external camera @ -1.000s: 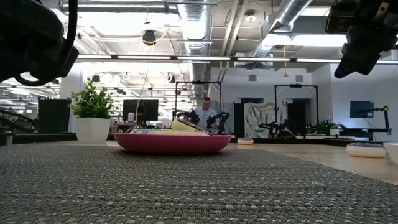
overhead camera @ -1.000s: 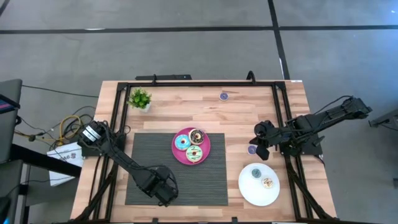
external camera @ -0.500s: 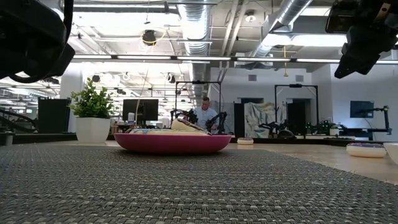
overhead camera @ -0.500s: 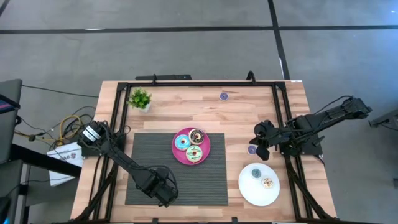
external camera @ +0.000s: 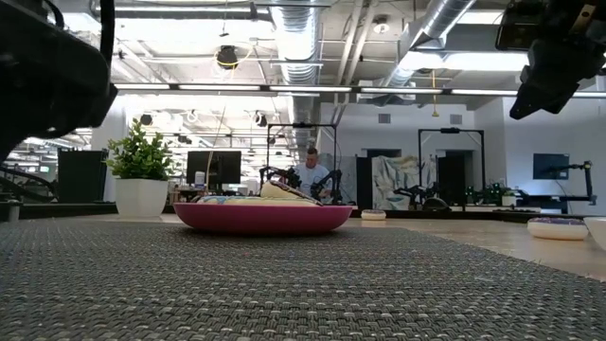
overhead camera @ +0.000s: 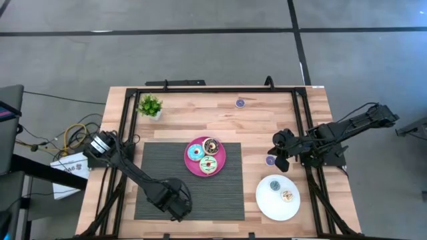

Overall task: Pick & Place donuts
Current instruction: Put the small green donut on the white plate

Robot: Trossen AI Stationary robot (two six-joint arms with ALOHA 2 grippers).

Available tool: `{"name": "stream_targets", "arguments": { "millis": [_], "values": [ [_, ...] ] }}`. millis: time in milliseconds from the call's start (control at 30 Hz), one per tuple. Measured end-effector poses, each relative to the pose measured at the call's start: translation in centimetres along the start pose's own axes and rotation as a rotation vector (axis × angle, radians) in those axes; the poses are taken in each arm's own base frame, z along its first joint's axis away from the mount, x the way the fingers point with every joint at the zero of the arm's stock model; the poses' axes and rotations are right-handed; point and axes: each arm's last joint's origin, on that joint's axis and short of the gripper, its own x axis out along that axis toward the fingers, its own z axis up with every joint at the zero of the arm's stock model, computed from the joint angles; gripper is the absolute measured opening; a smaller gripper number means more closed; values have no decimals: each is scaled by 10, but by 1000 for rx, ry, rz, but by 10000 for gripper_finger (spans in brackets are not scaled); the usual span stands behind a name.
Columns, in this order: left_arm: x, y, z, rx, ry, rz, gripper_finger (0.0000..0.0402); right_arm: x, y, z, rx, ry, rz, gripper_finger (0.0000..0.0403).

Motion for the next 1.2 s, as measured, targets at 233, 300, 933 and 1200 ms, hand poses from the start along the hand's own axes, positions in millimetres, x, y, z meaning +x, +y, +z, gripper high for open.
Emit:
{"name": "stream_targets", "arguments": {
  "millis": [233, 300, 933, 1200],
  "values": [
    [9, -3, -1, -16, 13, 16, 255, 0, 0, 0, 0, 2, 1, 0],
    [7, -3, -1, -19, 6, 7, 255, 0, 0, 0, -1, 2, 0, 0],
    [4, -6, -1, -10, 5, 13, 195, 0, 0, 0, -17, -1, 1, 0],
    [-17, -12, 3, 36, -32, 70, 194, 0, 0, 0, -23, -3, 2, 0]
  ]
}}
